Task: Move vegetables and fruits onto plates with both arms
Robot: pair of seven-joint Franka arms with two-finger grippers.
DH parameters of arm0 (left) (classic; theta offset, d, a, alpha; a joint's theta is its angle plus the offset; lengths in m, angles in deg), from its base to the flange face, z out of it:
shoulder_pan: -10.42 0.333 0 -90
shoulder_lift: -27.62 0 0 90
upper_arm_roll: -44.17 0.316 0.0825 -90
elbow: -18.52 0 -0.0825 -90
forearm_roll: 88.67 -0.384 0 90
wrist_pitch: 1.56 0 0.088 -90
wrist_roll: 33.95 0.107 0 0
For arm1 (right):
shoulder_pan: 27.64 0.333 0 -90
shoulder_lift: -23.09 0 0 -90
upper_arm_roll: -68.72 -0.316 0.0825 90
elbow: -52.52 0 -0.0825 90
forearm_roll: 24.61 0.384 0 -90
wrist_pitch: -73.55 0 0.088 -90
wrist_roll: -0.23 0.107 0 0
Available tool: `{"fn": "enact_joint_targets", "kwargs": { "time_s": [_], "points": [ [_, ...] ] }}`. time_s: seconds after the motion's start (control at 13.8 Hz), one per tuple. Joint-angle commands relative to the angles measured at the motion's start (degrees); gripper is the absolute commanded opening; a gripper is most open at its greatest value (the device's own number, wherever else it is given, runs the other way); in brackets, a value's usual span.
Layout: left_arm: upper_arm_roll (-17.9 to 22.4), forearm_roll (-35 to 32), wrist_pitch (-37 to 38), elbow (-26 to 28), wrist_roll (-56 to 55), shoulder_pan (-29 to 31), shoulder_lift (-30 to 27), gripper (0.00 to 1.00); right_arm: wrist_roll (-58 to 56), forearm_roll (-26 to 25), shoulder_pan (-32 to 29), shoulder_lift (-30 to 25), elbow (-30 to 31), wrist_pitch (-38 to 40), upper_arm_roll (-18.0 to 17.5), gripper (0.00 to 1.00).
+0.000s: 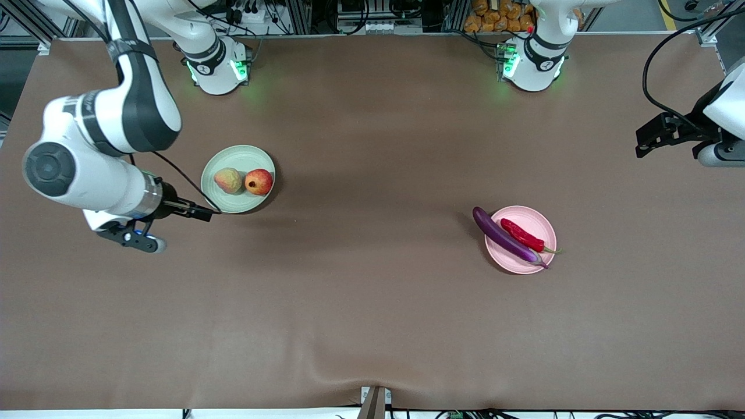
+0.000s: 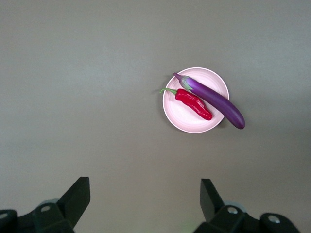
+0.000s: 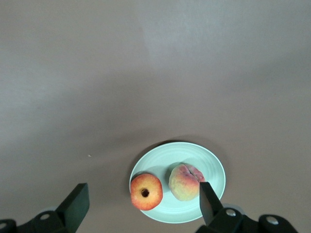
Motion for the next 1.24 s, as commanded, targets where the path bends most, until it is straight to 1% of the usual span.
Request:
{"fn": "enact_joint_targets", "kwargs": {
  "time_s": [0.0, 0.07, 0.15, 0.22, 0.29, 0.36, 0.44, 0.58, 0.73, 0.8, 0.94, 1.02, 1.16],
  "points": [
    [-0.1, 0.4, 0.9, -0.8, 1.6, 0.4, 0.1, 1.0, -1.3, -0.5, -7.0, 2.4, -9.7, 5.8, -6.2, 1.0],
    [-0.1, 0.4, 0.9, -0.8, 1.6, 0.4, 0.1, 1.0, -2.6, -0.7, -10.9, 2.2, -10.9, 6.3, -10.0, 1.0],
    [-0.1, 0.4, 0.9, -0.8, 1.6, 0.4, 0.1, 1.0, -5.5, -2.1, -15.1, 1.9, -12.2, 7.4, -13.5, 1.0],
    [-0.1, 0.4, 0.9, -0.7, 1.6, 0.4, 0.1, 1.0, -9.0, -4.7, -17.4, 1.8, -14.1, 9.5, -16.3, 1.0],
    [-0.1, 0.4, 0.9, -0.8, 1.6, 0.3, 0.1, 1.0, -11.7, -7.1, -17.7, 1.6, -16.2, 12.3, -17.1, 1.0],
    [-0.1, 0.4, 0.9, -0.8, 1.6, 0.4, 0.1, 1.0, -13.3, -7.7, -17.9, 1.2, -17.9, 14.2, -17.3, 1.0],
    [-0.1, 0.4, 0.9, -0.8, 1.5, 0.4, 0.1, 1.0, -14.7, -7.7, -18.1, -0.4, -18.2, 15.6, -16.9, 1.0],
    [-0.1, 0.4, 0.9, -0.7, 1.5, 0.4, 0.1, 1.0, -19.2, -7.7, -19.2, -5.8, -17.4, 17.0, -16.7, 1.0],
    [-0.1, 0.4, 0.9, -0.7, 1.5, 0.3, 0.1, 1.0, -20.2, -7.4, -20.0, -9.2, -17.2, 19.8, -15.8, 1.0],
    [-0.1, 0.4, 0.9, -0.7, 1.5, 0.3, 0.2, 1.0, -21.2, -7.3, -19.9, -11.5, -15.9, 20.1, -14.6, 1.0],
    [-0.1, 0.4, 0.9, -0.8, 1.5, 0.3, 0.1, 1.0, -23.8, -6.9, -18.7, -16.7, -11.0, 19.5, -10.9, 1.0],
    [-0.1, 0.4, 0.9, -0.7, 1.5, 0.3, 0.2, 1.0, -24.5, -6.7, -18.2, -18.2, -9.7, 19.4, -9.3, 1.0],
    [-0.1, 0.4, 0.9, -0.7, 1.5, 0.3, 0.1, 1.0, -26.7, -4.5, -18.2, -18.8, -9.5, 19.7, -7.1, 1.0]
  ]
}}
